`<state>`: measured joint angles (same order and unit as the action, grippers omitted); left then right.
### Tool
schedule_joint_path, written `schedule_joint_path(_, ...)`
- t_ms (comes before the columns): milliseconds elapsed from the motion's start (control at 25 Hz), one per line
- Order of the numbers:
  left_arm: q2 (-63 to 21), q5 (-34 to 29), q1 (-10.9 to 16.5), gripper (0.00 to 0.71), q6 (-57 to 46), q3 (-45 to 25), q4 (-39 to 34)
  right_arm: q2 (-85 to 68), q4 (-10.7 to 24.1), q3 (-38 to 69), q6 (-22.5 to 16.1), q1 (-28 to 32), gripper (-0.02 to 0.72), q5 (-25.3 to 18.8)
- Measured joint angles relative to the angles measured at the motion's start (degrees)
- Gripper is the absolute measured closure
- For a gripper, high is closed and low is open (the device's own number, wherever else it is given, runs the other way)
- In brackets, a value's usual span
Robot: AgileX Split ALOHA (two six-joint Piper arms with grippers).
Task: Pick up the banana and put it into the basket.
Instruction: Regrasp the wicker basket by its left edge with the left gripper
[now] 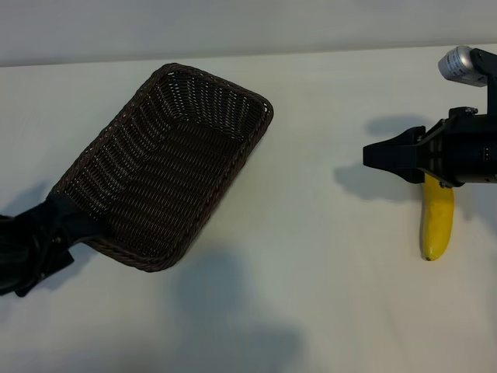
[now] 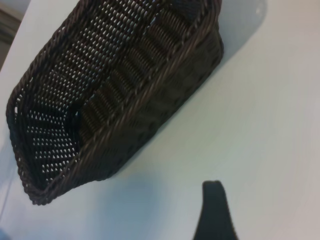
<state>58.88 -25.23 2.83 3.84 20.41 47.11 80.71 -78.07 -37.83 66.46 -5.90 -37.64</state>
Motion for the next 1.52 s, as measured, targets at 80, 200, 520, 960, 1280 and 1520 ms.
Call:
schedule_joint_path(80,0.51,0.66,0.0,0.139,0.68,-0.05,1.35,0.0,0.0,0.0,0.0,0.0,0.19,0.0)
schedule_joint_path(200,0.53,1.4,0.0,0.139,1.94,-0.05,3.37,0.0,0.0,0.0,0.0,0.0,0.19,0.0)
schedule_joint_path(520,3.63,0.86,0.0,0.139,2.05,-0.05,4.94,0.0,0.0,0.0,0.0,0.0,0.19,-0.02)
schedule_joint_path(960,9.87,2.77,0.0,0.139,5.56,-0.05,9.85,0.0,0.0,0.0,0.0,0.0,0.19,-1.13)
schedule_joint_path(1280,15.72,5.74,0.0,0.139,14.3,-0.05,19.22,0.0,0.0,0.0,0.17,0.0,0.19,-1.5)
schedule_joint_path(1520,18.74,5.61,0.0,0.139,27.69,-0.05,32.79,0.0,0.0,0.0,0.18,0.0,0.19,-1.55)
